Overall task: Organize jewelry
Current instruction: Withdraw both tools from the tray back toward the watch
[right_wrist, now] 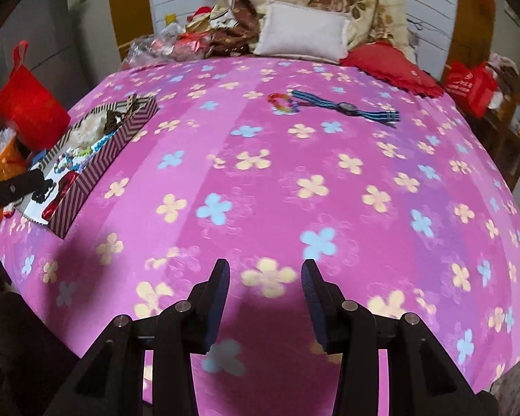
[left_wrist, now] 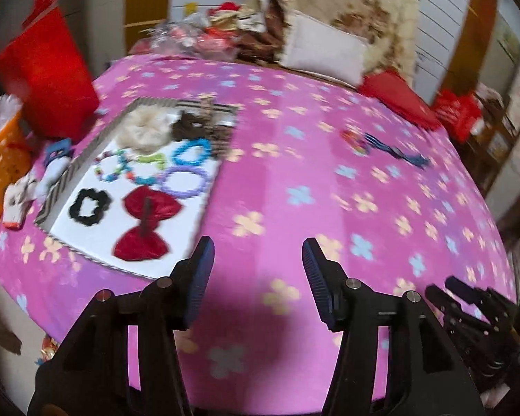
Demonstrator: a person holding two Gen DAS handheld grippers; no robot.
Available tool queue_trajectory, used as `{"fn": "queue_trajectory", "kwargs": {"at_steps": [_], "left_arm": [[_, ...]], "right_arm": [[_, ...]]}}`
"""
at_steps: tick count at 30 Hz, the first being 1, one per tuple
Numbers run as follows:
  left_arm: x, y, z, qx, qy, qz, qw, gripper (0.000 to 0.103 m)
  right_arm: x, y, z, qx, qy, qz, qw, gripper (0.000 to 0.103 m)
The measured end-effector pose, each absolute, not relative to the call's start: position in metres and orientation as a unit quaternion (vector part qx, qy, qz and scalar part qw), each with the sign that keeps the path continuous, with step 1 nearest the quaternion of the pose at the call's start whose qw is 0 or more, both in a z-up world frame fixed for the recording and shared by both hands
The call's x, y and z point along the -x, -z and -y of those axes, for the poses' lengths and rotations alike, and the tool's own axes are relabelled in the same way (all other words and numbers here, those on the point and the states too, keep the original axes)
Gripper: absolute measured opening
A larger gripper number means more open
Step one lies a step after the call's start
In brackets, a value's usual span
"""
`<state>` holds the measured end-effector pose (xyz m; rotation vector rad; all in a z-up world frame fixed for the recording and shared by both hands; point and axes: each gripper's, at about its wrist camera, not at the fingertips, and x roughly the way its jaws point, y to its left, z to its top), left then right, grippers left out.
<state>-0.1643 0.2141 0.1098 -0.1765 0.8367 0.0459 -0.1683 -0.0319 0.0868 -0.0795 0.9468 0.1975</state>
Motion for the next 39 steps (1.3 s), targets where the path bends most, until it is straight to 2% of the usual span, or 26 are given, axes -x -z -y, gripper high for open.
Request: {"fn": "queue_trajectory", "kwargs": {"at_steps": [12,39], "left_arm": [[0.187,-0.134,-0.158,0.023,-0.04,-0.392,0.919,0.052],[0.217,-0.139,-0.147,-0.007,-0.058,-0.374,0.926,0.053]], "right_arm": [[0.188,-0.091,0.091,-0.014,-0.07,-0.441,0.895,0.041],[0.211,-0.097,0.092,-0.004,-0.067,-0.434,0.899,0.042]]}}
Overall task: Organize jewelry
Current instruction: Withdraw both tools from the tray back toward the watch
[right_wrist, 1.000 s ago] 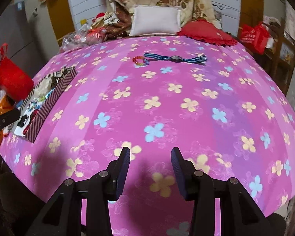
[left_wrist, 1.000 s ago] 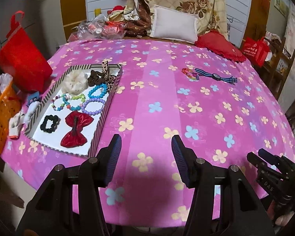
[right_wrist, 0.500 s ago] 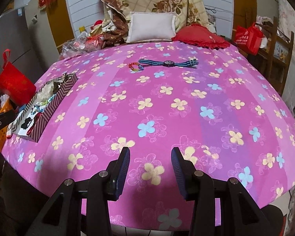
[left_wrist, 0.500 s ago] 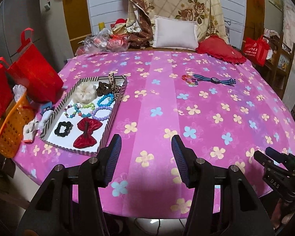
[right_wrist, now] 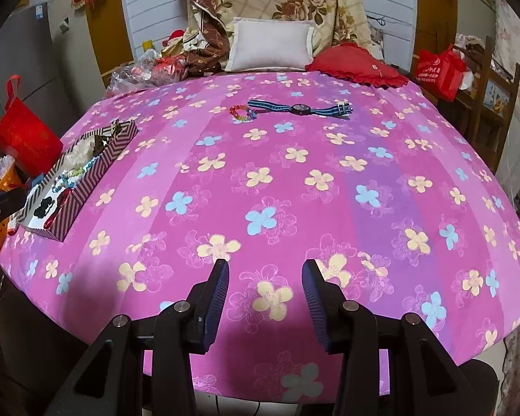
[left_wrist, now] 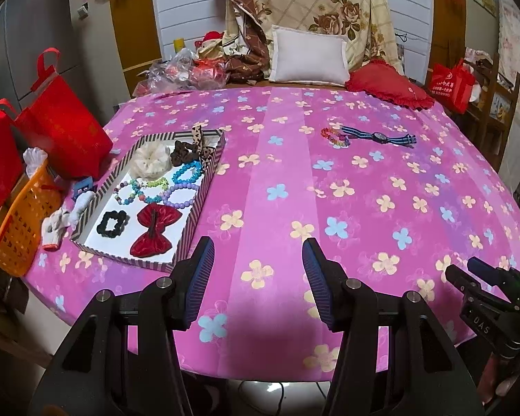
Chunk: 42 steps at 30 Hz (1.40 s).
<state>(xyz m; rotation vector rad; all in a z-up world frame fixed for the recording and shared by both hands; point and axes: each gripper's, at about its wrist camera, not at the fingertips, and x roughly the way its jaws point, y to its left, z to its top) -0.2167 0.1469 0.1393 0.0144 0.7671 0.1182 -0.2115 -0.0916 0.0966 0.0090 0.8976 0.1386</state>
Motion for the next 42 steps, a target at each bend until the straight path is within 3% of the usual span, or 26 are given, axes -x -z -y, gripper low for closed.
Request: {"fn": "queue_trajectory", "kwargs": {"at_steps": [25,42], "left_arm": [[0.201,-0.117,-0.146,-0.026,-0.066,-0.377,0.923,0.053],[0.089,-0.07,-0.143,-0.037,-0.037,-0.417,0.907,0.053]], "right_arm": [[0.199,-0.073,0.093,-0.001,-0.059,-0.451,0.89,0.042],[0.078,-0.073,0.119,0.001,-0.035,-0.466,0.884,0.042]]}}
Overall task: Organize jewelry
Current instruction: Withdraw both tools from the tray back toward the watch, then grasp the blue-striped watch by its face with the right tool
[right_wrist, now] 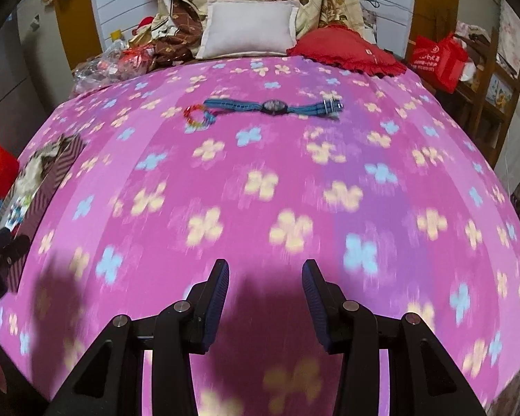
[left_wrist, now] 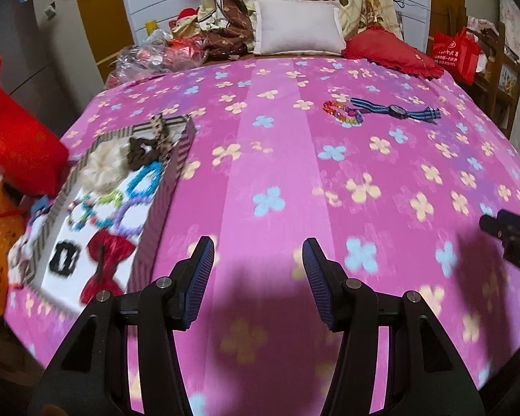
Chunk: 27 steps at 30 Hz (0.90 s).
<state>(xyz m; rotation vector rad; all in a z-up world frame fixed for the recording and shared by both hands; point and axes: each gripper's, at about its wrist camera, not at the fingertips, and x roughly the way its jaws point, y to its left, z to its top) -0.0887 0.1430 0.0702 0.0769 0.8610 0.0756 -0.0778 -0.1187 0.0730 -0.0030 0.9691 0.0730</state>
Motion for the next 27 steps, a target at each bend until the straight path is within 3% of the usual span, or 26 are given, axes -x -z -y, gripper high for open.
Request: {"fn": "queue_trajectory", "kwargs": {"at_steps": [5,16,21,27], "left_arm": [[0.051,-0.057,-0.144,-0.023,-0.011,-0.426,0.904,0.053],[0.046,-0.039,-0.155,0.015,0.047,-0.43,0.901,0.053],[0.038,-0.028,-0.165,0.031,0.042,-0.448,0.892,0.053],[0.036,-0.019,-0.165,0.029,0.037,-0.46,0.887,0.053]], "right_arm": [[-0.009,-0.069,0.124,0.009,-0.027,-0.483,0.875,0.042],[-0.209,-0.053,0.128,-0.039,0.017,-0.528,0.848,0.042],[-0.246,-0.032,0.13,-0.072,0.02,-0.548,0.833,0.042],[-0.231,-0.029,0.131,-0.077,0.004,-0.555,0.828,0.042]]}}
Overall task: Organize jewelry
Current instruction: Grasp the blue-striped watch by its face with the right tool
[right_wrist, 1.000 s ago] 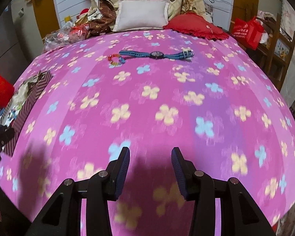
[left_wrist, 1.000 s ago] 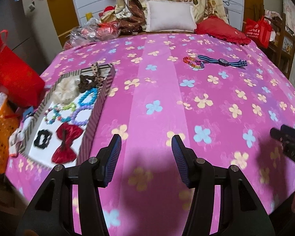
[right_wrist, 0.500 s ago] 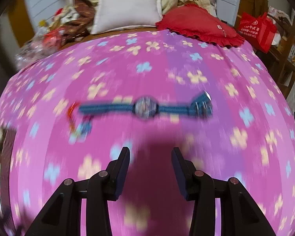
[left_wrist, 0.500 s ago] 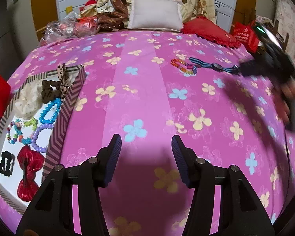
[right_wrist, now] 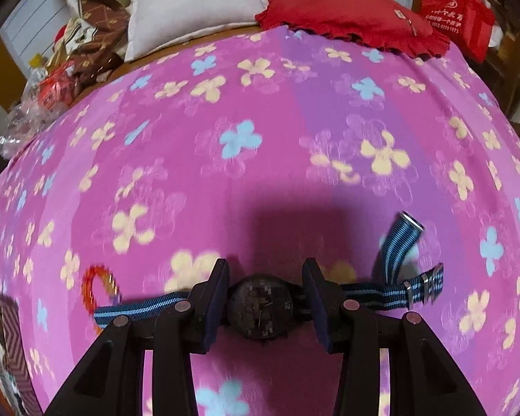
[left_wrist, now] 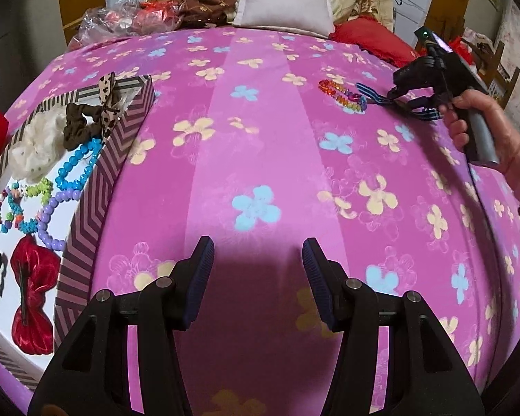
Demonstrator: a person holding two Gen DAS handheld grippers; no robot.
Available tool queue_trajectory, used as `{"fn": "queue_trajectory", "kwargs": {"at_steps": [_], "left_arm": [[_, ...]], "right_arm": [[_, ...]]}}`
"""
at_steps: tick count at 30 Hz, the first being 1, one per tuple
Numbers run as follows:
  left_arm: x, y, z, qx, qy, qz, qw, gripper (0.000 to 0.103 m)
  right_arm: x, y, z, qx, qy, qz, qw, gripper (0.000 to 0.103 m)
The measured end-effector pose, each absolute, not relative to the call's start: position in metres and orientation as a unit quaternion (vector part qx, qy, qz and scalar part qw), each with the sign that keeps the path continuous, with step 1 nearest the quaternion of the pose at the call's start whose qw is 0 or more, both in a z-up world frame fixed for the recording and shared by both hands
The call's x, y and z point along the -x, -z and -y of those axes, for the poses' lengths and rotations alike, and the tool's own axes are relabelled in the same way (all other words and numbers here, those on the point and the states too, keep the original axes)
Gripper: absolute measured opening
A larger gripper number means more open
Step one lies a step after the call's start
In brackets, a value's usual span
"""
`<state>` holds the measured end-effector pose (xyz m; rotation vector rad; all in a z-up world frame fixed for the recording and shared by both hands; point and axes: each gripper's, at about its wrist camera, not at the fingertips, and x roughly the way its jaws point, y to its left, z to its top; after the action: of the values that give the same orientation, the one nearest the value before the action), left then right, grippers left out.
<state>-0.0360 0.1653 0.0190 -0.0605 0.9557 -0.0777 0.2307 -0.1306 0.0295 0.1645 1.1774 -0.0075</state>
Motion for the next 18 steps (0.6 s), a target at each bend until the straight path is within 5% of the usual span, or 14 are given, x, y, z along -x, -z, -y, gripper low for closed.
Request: {"fn": "queue_trajectory", "kwargs": {"at_steps": [12,18], "left_arm": [[0.044,-0.026,-0.16,0.012,0.038,-0.445,0.895,0.053],[0.046,-0.033,-0.15,0.006,0.047,-0.446,0.894,0.053]], "right_arm": [[-0.087,-0.032,0.139,-0.038,-0.04,-0.576,0.815,0.042],[-0.014,-0.059,0.164,-0.065,-0.046,-0.496,0.865,0.044]]}}
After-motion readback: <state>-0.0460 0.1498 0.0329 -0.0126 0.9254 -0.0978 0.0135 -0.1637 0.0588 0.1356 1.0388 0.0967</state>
